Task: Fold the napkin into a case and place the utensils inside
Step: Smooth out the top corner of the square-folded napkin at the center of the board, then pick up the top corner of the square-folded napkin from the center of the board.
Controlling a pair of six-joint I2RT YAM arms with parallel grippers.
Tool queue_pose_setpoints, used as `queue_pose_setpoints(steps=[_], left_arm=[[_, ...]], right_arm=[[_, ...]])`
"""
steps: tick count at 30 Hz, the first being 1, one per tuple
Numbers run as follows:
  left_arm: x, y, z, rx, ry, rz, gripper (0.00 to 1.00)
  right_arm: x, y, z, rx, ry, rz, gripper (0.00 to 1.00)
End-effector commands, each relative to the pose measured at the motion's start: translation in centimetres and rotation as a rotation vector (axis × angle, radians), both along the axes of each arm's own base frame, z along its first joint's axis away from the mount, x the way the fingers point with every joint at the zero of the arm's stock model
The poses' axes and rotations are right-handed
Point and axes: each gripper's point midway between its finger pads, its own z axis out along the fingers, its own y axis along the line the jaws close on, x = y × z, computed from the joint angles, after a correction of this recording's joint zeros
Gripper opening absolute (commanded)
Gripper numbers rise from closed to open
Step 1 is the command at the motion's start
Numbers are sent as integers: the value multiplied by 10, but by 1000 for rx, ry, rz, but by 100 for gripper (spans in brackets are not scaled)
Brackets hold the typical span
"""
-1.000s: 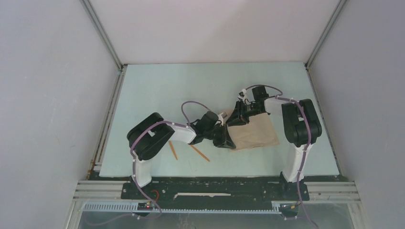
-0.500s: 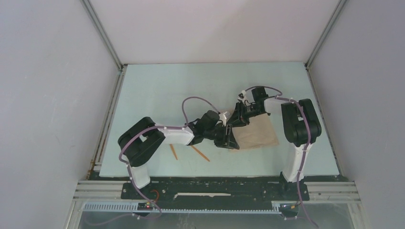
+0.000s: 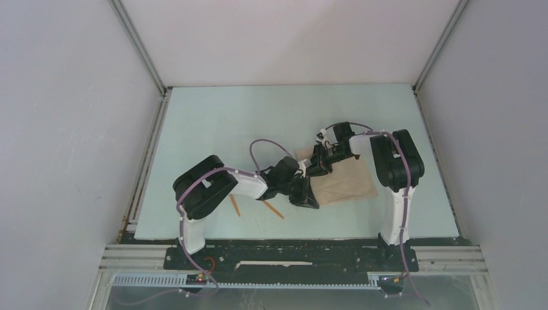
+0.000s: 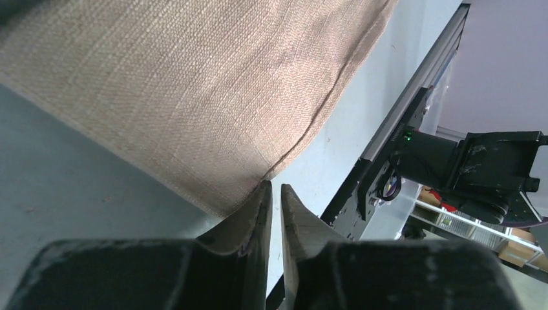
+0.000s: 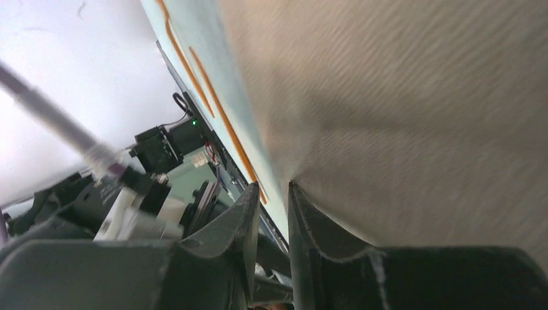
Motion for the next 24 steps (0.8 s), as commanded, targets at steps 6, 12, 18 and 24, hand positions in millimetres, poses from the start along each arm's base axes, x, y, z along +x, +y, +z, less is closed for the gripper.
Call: queue_pose_setpoints(steps=[6, 12, 18, 24], left_arm=[[1, 10, -17, 71, -5, 30, 18], [4, 7, -4, 68, -46, -2, 23], [4, -9, 56, -64, -92, -38, 47], [-3, -4, 155, -213, -206, -80, 60]], right_arm=[[75, 13, -12, -26, -45, -87, 36], [115, 15, 52, -47, -175, -64, 46], [82, -66, 108, -394, -293, -191, 58], [9, -167, 81, -637, -194, -429, 56]])
